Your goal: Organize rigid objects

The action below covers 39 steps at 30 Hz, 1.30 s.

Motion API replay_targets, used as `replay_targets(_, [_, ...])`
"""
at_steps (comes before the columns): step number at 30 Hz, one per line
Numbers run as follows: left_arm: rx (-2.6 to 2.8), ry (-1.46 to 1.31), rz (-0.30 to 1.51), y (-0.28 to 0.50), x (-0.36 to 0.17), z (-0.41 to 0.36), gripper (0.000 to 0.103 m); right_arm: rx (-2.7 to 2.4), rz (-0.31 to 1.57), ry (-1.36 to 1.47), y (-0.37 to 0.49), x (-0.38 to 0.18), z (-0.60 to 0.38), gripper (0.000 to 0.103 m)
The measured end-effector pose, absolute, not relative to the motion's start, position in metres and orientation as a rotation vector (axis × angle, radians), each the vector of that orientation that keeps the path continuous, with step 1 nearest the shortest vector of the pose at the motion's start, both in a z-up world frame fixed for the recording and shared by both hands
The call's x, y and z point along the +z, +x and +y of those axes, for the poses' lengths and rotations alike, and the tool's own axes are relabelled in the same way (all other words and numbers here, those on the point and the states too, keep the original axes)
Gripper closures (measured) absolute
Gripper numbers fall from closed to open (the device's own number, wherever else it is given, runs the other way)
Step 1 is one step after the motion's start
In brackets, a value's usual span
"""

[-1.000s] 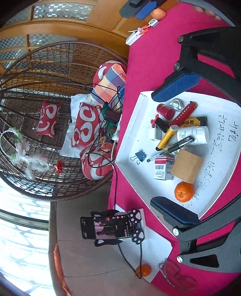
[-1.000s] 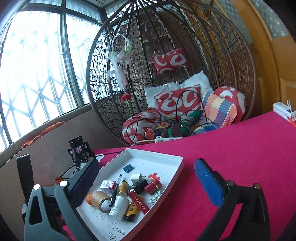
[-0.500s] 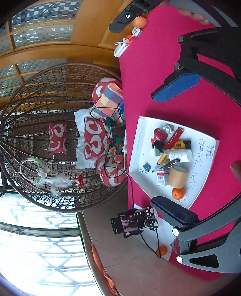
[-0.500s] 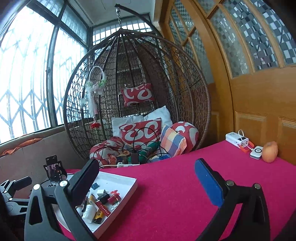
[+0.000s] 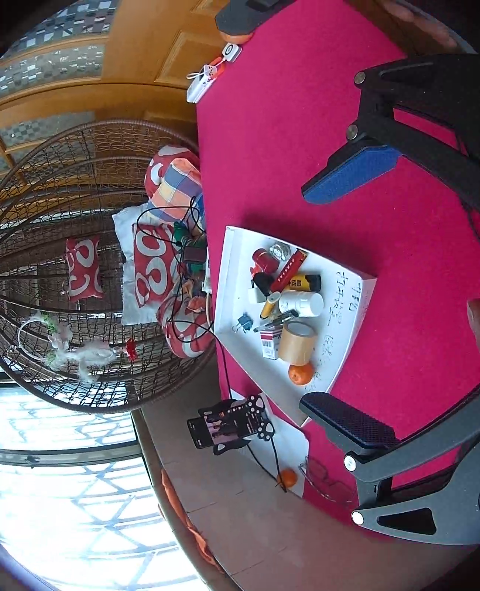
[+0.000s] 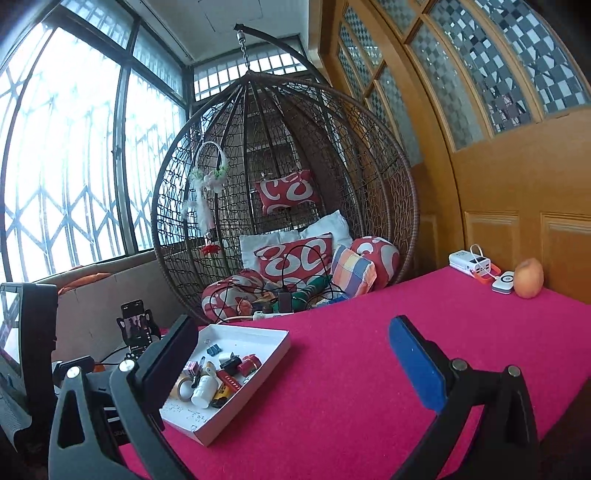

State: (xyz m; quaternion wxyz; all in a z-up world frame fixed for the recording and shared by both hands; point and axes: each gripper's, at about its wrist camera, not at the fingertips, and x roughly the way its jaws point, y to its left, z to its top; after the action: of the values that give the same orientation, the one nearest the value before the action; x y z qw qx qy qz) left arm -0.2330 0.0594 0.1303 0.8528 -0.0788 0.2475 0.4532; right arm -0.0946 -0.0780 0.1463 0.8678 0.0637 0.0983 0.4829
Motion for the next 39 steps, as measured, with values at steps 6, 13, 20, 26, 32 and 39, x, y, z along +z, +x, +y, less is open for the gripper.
replay_targets(6, [0.92,-0.198,0.51,-0.242,0.134,0.048,0.0,1.007,0.231,0.152,-0.095,0.147,-0.087,0.0])
replay_targets(13, [0.921,-0.237,0.485,-0.249,0.138,0.047,0.0,1.007,0.236,0.172,-0.099,0.146,-0.096,0.0])
replay_targets(20, [0.918,-0.274,0.496,-0.25,0.135,0.055,0.0,1.003,0.242,0.164,-0.099,0.144,-0.095,0.0])
replay_targets(26, [0.929,-0.27,0.5,-0.249,0.133,0.056,0.0,0.999,0.279,0.158,-0.095,0.14,-0.091,0.0])
replay_targets(32, [0.933,-0.267,0.513,-0.247,0.131,0.057,0.0,0.996,0.289,0.157,-0.094,0.139,-0.092,0.0])
replay_targets(39, [0.926,-0.269,0.523,-0.246,0.13,0.058,0.0,0.99,0.302,0.153,-0.093,0.138,-0.09,0.0])
